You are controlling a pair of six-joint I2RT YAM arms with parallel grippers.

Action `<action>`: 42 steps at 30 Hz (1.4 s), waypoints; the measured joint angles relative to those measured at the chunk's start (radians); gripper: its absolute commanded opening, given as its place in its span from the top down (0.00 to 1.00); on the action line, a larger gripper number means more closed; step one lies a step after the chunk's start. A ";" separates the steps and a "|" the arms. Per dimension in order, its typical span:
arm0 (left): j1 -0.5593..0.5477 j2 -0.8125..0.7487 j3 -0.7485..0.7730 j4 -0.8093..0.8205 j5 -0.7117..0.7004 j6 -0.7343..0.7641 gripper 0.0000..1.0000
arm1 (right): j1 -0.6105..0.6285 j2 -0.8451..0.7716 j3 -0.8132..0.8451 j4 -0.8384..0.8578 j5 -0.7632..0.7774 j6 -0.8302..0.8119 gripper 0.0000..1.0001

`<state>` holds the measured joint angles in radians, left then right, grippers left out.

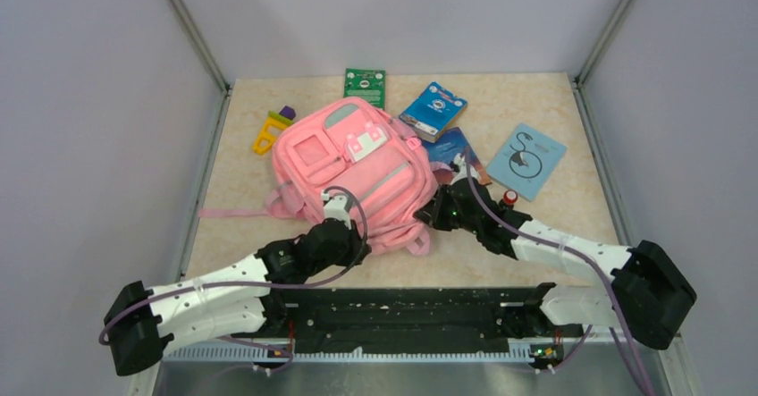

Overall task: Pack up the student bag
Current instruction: Unzip the student bag at the center of the board.

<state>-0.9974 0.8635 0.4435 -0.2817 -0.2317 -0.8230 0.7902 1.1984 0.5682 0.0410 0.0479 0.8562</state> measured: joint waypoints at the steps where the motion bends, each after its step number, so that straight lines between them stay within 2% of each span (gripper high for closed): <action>1: 0.000 -0.006 0.008 -0.003 -0.007 0.005 1.00 | -0.003 -0.016 0.019 -0.022 0.005 -0.016 1.00; 9: 0.001 -0.048 0.043 -0.008 -0.047 0.042 1.00 | -0.043 -0.097 0.112 -0.136 0.032 -0.116 1.00; 19: 0.035 -0.047 0.052 -0.021 -0.048 0.079 1.00 | -0.154 -0.137 0.129 -0.220 -0.015 -0.177 1.00; 26: 0.131 -0.040 0.052 -0.098 -0.064 0.115 1.00 | -0.224 -0.138 0.141 -0.257 -0.032 -0.212 1.00; 33: 0.265 -0.040 0.051 -0.074 0.055 0.173 1.00 | -0.236 -0.138 0.141 -0.254 -0.085 -0.212 1.00; 42: 0.346 0.028 0.052 -0.030 0.130 0.228 1.00 | -0.236 -0.137 0.141 -0.251 -0.107 -0.218 1.00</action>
<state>-0.6514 0.8917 0.4953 -0.3119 -0.1020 -0.5949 0.5541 1.0611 0.7094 -0.2096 -0.0589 0.6380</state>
